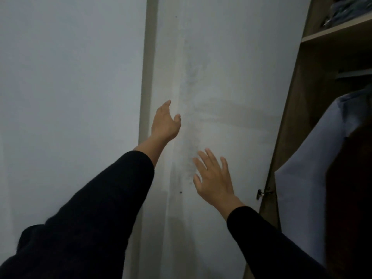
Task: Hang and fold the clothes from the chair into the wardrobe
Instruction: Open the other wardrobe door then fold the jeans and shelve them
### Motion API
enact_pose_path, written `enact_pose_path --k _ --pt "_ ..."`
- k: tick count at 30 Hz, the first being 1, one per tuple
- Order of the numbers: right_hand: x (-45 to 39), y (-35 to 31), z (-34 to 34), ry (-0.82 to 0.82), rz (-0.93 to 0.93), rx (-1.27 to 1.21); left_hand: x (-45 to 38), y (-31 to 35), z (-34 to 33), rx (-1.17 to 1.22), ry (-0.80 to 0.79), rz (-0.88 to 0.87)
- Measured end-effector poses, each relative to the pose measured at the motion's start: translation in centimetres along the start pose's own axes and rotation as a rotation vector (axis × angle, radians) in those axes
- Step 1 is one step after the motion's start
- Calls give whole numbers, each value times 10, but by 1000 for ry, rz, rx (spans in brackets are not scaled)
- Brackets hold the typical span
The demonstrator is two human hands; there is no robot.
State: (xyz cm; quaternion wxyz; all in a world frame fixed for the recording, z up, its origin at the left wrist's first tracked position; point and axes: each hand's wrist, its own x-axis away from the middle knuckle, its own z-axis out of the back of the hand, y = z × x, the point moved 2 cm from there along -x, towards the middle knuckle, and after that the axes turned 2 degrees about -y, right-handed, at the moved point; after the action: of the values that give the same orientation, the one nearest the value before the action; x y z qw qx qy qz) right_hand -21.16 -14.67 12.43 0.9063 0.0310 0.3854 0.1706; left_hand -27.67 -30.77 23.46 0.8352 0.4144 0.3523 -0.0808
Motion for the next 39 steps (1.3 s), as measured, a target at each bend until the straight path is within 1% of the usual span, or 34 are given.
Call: enact_pose_path --k 4,8,10,13,16,17,19,22,25,28,33,36,39 --pt "-26 -28 -22 -22 104 0 -19 -18 -2 -43 -98 14" --pt "-55 -43 -45 -52 104 36 -38 -31 -13 -65 -201 15" --pt "-68 -48 -61 -94 88 72 -48 -35 -19 -19 -233 16" --pt "-82 -55 -85 -194 125 108 -60 -38 -30 48 -281 20" --pt "-91 -57 -100 -224 128 173 -67 -39 -48 150 -349 43" --pt "-92 -57 -104 -244 126 199 -68 -40 -55 199 -350 62" --pt "-91 -56 -112 -277 118 247 -66 -43 -63 257 -296 96" --pt "-80 -52 -123 -272 108 290 -68 -54 -66 295 -240 114" --pt "-67 -51 -118 -277 105 352 -65 -57 -60 425 -239 94" --pt "-50 -53 -101 -198 119 381 -51 -51 -57 507 -258 115" --pt "0 -41 -62 -101 167 380 -5 -12 -52 719 -249 144" --pt "36 -28 -33 -71 166 393 30 21 -55 819 -273 84" --pt "78 -11 -6 -64 120 413 69 56 -64 897 -282 48"
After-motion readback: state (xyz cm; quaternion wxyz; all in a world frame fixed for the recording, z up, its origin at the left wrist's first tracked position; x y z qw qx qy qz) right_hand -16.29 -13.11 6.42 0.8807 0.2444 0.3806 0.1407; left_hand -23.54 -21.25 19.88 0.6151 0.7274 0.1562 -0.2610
